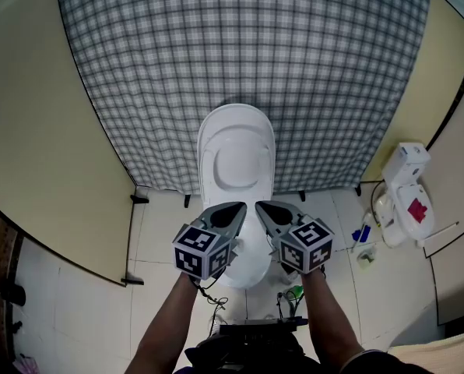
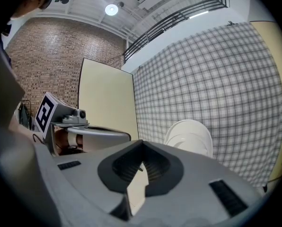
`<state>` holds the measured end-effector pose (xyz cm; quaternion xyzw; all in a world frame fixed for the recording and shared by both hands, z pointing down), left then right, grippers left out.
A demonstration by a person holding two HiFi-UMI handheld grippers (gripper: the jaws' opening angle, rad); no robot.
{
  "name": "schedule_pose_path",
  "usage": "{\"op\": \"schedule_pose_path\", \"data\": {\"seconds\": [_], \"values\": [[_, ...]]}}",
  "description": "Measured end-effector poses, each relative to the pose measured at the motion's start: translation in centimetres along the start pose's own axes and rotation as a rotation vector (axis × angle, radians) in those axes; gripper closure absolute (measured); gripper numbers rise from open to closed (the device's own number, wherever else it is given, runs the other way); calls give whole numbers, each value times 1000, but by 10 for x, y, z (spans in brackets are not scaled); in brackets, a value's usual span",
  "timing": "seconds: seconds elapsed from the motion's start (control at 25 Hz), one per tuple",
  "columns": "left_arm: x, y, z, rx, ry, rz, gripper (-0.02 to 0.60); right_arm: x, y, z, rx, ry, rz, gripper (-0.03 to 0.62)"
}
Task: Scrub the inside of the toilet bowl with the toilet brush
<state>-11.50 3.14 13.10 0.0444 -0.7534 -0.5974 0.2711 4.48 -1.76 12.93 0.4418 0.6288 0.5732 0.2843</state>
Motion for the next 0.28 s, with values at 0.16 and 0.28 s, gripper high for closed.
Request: {"op": "schedule_pose_path", "data": {"seconds": [0.16,0.28], "values": [[0,-4,1,0,0,0,574,1,-4,0,1,-2,-3,586],[-3,-11,4,1,2,-5,574,2,-9,1,3,-2,-6,586]]}}
Point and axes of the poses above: the fingertips, and each gripper's own axes: z backward along the fingers, x to its left, y out of its underside, the point moved 10 cm from there along z, backward along the fingers, and after that the axes turned 13 degrees about z, right-handed, at the moved point
